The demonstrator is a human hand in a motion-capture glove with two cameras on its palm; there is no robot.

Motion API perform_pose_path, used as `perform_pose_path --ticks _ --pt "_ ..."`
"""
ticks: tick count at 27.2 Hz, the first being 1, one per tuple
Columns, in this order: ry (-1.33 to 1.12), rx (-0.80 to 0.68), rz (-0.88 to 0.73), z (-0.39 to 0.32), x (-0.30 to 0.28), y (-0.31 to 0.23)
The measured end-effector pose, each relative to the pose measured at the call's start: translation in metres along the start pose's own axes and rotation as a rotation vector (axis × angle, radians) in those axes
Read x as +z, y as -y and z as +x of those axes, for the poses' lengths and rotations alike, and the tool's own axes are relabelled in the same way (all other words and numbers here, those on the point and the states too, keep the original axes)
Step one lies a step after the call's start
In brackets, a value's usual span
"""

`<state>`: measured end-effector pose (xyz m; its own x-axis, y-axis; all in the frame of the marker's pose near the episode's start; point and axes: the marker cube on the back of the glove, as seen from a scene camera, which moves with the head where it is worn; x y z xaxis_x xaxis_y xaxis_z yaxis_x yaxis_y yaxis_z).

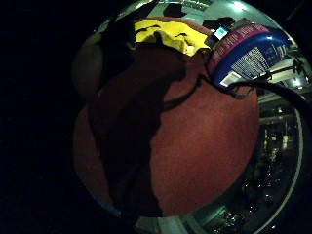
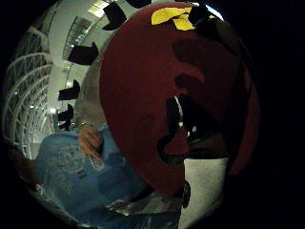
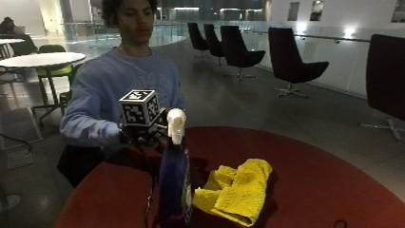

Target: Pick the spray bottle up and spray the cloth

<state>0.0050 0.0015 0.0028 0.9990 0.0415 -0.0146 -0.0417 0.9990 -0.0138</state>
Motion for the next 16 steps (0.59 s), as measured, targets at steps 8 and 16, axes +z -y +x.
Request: perform_pose_path --ticks 8,16 --pt "0.036 0.047 0.048 0.004 -0.008 0.003" --pt "0.309 0.138 0.264 0.009 -0.029 0.007"
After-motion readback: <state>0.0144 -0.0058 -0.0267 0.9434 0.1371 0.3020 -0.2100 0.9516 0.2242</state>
